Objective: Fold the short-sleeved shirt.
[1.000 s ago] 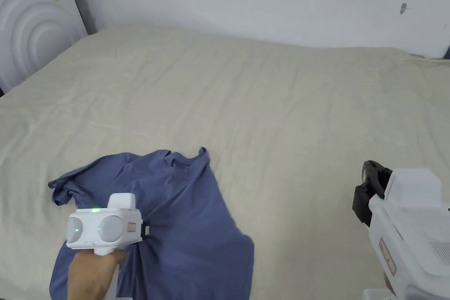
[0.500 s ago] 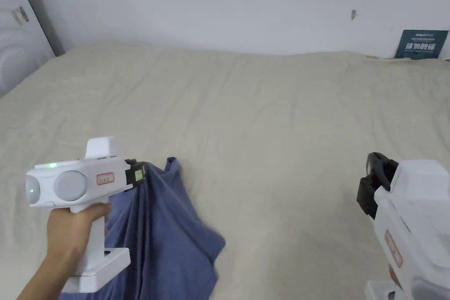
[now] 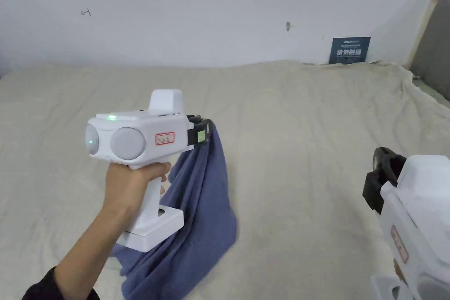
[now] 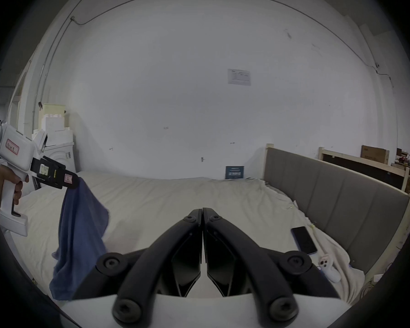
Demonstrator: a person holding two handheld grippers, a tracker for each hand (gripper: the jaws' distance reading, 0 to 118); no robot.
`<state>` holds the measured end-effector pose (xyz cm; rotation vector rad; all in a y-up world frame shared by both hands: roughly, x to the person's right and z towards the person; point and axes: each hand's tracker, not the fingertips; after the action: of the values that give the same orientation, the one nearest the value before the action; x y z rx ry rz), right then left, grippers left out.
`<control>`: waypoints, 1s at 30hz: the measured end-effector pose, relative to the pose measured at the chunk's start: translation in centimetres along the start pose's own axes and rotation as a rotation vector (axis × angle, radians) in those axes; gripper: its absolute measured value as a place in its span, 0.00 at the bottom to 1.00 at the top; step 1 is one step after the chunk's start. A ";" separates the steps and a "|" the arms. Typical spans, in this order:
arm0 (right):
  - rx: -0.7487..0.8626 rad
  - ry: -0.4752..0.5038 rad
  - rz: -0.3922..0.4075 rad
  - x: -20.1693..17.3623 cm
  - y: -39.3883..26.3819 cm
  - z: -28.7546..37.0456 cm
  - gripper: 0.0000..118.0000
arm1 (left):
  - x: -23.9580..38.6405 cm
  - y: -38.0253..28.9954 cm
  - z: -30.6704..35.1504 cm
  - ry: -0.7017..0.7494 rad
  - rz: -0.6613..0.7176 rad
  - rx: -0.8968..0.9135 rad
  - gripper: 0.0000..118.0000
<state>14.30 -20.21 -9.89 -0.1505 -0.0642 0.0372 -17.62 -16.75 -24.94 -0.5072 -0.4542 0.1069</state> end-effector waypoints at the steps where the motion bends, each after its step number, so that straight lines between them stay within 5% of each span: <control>1: 0.002 -0.014 -0.001 0.5 0.0 0.2 0.00 | 0.9 0.2 -0.5 -0.020 -0.009 -0.005 0.00; 14: -0.011 -0.096 -0.024 4.3 -1.2 1.0 0.00 | 6.8 -2.9 -5.3 -0.185 -0.091 -0.122 0.00; 30: -0.065 -0.090 -0.039 4.4 -3.2 0.3 0.00 | 4.0 -15.0 -16.2 -0.032 -0.033 -0.550 0.00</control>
<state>18.79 -23.17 -8.86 -0.2123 -0.1583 0.0026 -7.04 -36.20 -28.59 -1.0383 -0.5236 -0.0453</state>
